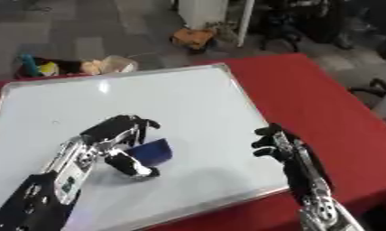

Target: Wipe the whiteboard clean with a brush.

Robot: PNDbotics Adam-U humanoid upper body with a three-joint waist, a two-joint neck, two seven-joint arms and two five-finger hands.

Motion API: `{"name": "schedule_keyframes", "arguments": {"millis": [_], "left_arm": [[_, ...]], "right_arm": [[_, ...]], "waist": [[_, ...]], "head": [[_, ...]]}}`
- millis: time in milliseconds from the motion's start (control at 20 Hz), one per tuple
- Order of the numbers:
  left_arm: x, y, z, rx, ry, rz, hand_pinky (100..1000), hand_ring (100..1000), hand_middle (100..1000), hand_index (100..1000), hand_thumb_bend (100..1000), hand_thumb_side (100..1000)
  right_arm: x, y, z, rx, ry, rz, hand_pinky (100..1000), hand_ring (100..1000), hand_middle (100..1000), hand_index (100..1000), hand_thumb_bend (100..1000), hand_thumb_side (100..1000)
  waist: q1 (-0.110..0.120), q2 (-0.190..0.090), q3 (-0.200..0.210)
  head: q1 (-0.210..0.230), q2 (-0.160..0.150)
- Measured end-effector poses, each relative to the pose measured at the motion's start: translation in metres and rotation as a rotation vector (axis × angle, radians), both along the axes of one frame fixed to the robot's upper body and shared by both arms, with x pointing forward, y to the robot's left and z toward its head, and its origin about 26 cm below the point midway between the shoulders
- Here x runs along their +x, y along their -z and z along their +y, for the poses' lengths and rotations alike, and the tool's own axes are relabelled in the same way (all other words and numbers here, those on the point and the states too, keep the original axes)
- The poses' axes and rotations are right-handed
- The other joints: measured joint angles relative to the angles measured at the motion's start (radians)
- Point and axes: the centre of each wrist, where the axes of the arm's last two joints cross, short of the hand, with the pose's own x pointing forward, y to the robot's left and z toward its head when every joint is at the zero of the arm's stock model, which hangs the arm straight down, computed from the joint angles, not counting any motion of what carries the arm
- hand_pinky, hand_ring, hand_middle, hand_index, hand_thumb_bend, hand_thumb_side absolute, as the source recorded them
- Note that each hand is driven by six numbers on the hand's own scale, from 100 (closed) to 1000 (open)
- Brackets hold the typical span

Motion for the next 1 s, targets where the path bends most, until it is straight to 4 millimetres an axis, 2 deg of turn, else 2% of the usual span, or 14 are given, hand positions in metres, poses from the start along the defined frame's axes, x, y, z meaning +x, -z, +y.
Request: {"name": "schedule_keyframes", "arguments": {"millis": [350,600,1000], "left_arm": [[-0.0006,0.0019,-0.0031,-0.005,-0.001,0.003,385,382,401,859,416,224],[-0.0008,0.0020,-0.0041,-0.010,-0.003,0.000,384,381,399,858,409,228],[-0.0013,0.0032,-0.0038,-0.011,-0.006,0.008,403,398,418,865,454,271]], "right_arm": [[-0.0002,0.0008,0.0009,0.000,-0.004,0.003,597,634,481,680,100,853],[-0.0002,0.0008,0.0010,0.000,-0.004,0.003,597,634,481,681,100,854],[-0.0002,0.0008,0.0010,-0.001,-0.006,0.005,598,634,481,681,100,854]], "waist": [[-0.001,0.000,0.000],[-0.001,0.000,0.001],[-0.001,0.000,0.001]], "head": [[-0.001,0.000],[-0.005,0.000],[-0.009,0.000]]}}
